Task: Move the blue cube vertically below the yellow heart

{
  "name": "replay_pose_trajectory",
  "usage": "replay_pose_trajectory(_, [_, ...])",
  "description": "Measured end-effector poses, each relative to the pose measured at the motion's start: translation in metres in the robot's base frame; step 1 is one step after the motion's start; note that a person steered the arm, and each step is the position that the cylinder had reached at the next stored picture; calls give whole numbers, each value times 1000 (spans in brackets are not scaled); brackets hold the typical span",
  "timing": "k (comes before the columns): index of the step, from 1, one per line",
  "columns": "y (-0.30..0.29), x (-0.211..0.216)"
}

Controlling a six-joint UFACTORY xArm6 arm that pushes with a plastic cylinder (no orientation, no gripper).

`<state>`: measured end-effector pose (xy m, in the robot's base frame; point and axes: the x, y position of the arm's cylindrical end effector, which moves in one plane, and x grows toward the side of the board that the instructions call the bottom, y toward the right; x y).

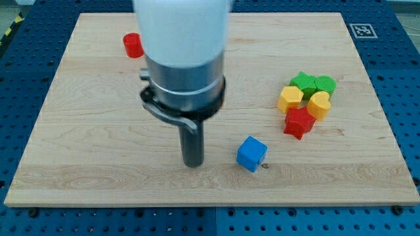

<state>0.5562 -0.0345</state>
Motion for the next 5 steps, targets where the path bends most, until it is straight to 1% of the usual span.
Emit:
replay_pose_trajectory(4, [106, 5])
replay_pose_trajectory(5, [141, 17])
